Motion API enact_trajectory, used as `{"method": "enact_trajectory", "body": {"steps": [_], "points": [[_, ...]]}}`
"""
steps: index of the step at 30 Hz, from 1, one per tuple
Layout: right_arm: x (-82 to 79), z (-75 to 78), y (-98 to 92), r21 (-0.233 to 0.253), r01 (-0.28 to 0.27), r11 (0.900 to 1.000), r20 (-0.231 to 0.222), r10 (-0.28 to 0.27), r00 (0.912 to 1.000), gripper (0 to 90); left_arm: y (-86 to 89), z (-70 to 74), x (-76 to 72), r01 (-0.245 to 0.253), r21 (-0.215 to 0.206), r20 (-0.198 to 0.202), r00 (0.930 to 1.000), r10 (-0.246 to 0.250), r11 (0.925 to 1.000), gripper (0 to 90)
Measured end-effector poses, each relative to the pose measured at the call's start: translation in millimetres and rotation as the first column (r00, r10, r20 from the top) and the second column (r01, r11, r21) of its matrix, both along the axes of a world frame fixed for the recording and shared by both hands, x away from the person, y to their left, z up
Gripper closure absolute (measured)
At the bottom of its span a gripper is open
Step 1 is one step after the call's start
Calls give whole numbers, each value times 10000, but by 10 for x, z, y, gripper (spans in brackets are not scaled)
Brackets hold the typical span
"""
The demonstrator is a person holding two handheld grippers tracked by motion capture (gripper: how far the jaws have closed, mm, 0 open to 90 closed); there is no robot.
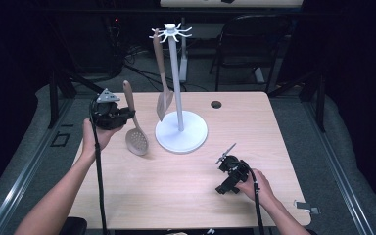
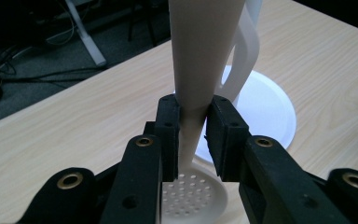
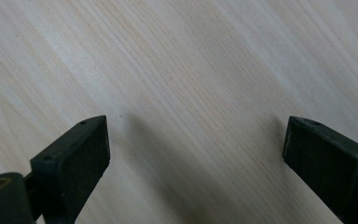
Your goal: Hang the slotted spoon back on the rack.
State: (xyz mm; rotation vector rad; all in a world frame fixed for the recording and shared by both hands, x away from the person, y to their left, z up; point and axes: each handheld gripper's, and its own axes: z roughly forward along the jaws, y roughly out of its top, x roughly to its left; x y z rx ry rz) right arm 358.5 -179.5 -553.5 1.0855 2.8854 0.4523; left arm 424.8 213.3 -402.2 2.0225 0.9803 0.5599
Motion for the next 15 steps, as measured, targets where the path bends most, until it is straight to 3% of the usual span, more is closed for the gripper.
{"method": "enact_trajectory", "body": {"steps": [15], "points": [[-1, 7, -2, 67, 8, 10000, 16, -8, 10000, 68, -266, 223, 92, 499, 60, 462, 9977, -502, 9987, 751]]}}
